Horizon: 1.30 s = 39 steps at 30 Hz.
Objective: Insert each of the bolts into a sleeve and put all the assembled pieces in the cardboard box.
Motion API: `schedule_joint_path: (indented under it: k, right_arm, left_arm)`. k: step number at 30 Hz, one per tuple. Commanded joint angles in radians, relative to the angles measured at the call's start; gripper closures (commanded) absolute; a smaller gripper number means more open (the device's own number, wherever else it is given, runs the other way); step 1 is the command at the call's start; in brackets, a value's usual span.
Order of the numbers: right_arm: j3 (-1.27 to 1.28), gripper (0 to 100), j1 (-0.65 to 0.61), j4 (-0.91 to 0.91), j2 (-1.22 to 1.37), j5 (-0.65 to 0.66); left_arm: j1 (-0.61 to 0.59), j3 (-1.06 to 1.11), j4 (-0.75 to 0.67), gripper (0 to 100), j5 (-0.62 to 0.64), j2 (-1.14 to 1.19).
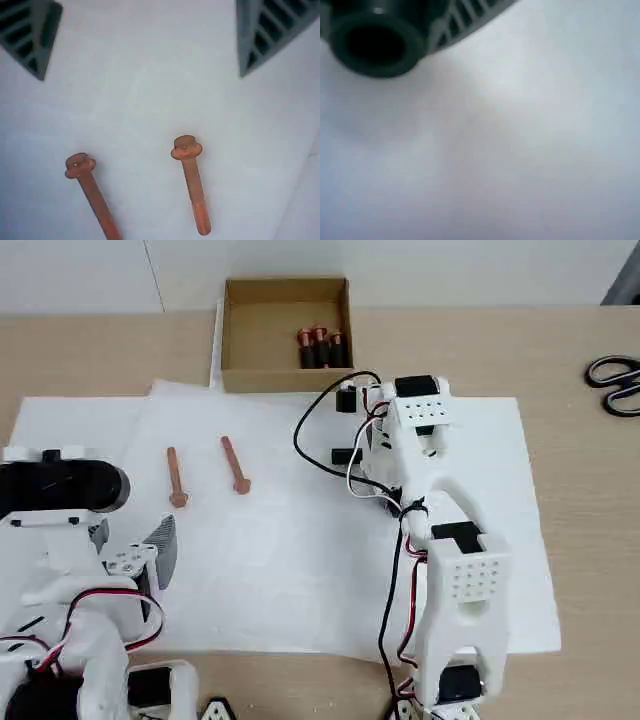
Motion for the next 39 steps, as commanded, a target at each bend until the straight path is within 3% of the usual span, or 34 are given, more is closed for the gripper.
schedule_joint_path:
  k: [1, 7, 16, 27, 31, 39]
  right_arm:
    - [-0.017, 99.5, 0.005, 0.027, -0.186, 0.015]
    - [-0.012, 99.5, 0.005, 0.041, -0.392, 0.015]
    - [0.198, 99.5, -0.001, 0.033, -0.590, 0.015]
    - [0.376, 99.5, 0.004, 0.031, -0.779, 0.015]
    - [0.393, 99.5, 0.004, 0.031, -0.829, 0.017]
    - [0.393, 99.5, 0.005, 0.033, -0.886, 0.017]
  left_arm:
    - [-0.002, -0.007, -0.026, 76, 0.009, 0.008]
    - [-0.003, -0.048, -0.018, 76, 0.009, 0.100]
    - [0.002, -0.289, 0.000, 76, 0.009, 0.657]
    - [-0.002, -0.401, -0.262, 76, 0.009, 1.243]
    - [0.003, -0.404, -0.367, 77, 0.012, 1.353]
    - [0.000, -0.404, -0.459, 89, 0.071, 1.484]
